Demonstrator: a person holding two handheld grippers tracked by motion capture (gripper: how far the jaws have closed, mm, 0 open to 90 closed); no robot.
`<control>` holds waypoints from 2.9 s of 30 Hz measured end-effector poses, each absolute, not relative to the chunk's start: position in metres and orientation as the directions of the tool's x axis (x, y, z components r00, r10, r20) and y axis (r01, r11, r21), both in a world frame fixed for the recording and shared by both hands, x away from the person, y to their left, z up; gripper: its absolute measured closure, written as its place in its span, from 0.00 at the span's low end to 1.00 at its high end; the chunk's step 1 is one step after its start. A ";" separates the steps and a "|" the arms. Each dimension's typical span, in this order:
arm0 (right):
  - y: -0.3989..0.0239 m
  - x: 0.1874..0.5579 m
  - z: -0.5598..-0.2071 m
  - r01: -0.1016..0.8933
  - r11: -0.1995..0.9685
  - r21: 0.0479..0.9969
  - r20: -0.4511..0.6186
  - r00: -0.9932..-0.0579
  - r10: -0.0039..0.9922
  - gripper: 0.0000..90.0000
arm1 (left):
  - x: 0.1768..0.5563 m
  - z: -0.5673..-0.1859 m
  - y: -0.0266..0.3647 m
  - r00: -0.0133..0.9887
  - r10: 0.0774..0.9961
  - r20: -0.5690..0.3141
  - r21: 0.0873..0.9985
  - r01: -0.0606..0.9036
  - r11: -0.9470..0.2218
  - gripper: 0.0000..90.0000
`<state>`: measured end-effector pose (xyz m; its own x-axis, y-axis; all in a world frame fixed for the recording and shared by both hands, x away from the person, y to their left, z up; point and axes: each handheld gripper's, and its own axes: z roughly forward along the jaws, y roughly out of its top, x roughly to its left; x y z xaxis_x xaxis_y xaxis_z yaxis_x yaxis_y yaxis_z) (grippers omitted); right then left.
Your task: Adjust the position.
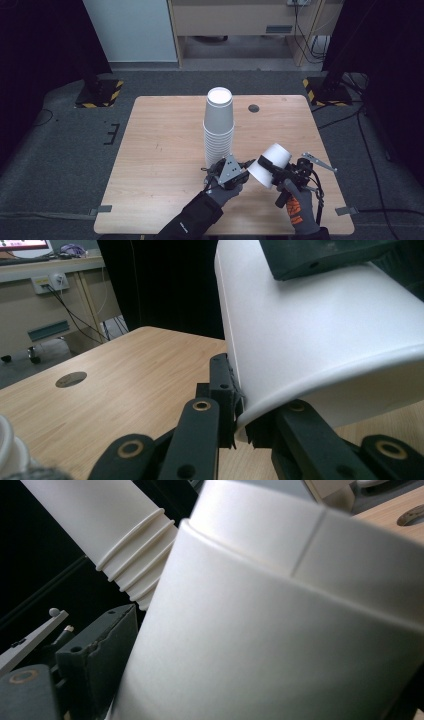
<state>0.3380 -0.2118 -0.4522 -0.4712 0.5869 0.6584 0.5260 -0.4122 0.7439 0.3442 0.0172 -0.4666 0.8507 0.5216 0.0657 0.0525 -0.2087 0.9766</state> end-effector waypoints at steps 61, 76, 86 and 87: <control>-0.241 0.345 -0.454 0.374 -0.206 0.904 0.352 -0.382 0.855 0.12 | 0.329 -0.455 0.097 0.843 0.538 0.002 0.961 0.146 -0.233 0.94; -0.241 0.345 -0.459 0.366 -0.056 0.929 0.195 -0.355 0.914 0.13 | 0.325 -0.463 0.133 0.819 0.573 -0.036 0.953 0.200 -0.227 0.94; -0.243 0.346 -0.465 0.389 -0.019 0.921 0.164 -0.343 0.925 0.13 | 0.321 -0.464 0.155 0.811 0.582 -0.060 0.946 0.233 -0.226 0.94; -0.242 0.346 -0.465 0.391 -0.019 0.920 0.165 -0.344 0.924 0.13 | 0.320 -0.464 0.157 0.811 0.581 -0.065 0.946 0.236 -0.223 0.94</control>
<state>0.3460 -0.2425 -0.4653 -0.3439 0.9244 0.1650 0.3907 -0.0189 0.9203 0.3202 0.1575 -0.4636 0.8114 0.5809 -0.0648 0.2355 -0.2234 0.9458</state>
